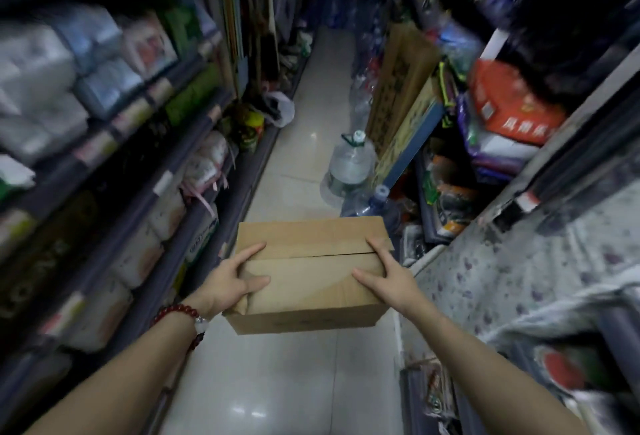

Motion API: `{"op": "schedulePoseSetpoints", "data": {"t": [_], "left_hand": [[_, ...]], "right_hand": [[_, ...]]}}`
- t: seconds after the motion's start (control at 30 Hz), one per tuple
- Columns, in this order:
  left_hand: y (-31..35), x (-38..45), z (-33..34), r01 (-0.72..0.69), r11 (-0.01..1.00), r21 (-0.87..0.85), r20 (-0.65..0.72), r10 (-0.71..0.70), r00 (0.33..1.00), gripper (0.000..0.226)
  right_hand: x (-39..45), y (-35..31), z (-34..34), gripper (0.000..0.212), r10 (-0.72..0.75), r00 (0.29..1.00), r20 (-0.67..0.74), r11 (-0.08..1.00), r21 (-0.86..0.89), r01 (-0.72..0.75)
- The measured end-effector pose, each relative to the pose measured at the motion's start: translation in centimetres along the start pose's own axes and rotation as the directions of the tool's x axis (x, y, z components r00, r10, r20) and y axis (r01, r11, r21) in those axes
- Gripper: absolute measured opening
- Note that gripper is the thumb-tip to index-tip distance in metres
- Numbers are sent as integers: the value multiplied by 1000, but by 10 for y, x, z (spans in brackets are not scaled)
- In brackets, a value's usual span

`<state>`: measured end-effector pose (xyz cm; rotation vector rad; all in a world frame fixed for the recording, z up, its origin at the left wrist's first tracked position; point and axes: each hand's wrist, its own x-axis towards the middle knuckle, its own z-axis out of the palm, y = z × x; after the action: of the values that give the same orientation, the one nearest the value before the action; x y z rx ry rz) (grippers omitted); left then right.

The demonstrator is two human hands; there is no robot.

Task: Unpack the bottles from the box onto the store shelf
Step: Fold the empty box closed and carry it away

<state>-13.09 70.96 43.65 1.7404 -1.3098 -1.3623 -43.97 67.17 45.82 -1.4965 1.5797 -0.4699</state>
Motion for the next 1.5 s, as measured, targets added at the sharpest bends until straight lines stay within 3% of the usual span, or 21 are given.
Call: {"op": "schedulePoseSetpoints", "data": {"t": [0.27, 0.5, 0.77, 1.03, 1.2, 1.5], "left_hand": [[92, -30, -47, -171, 983, 67, -54, 174, 983, 63], [125, -4, -56, -164, 982, 88, -16, 166, 986, 62], [163, 115, -66, -100, 986, 135, 40, 95, 995, 65], [210, 229, -91, -68, 987, 146, -51, 76, 996, 67], [229, 304, -110, -59, 983, 172, -29, 65, 997, 66], [267, 471, -156, -148, 962, 229, 56, 138, 989, 64]], "right_hand": [[-31, -93, -43, 69, -38, 995, -92, 999, 2, 39], [-6, -111, -57, 70, -29, 984, -178, 999, -21, 25], [111, -113, -87, 70, -7, 990, -141, 1000, 3, 7], [241, -152, -127, 70, -33, 992, -124, 999, -15, 31], [314, -169, -132, 68, -32, 992, -121, 999, -14, 31], [459, -195, -131, 73, 18, 983, -181, 1000, 0, -19]]}}
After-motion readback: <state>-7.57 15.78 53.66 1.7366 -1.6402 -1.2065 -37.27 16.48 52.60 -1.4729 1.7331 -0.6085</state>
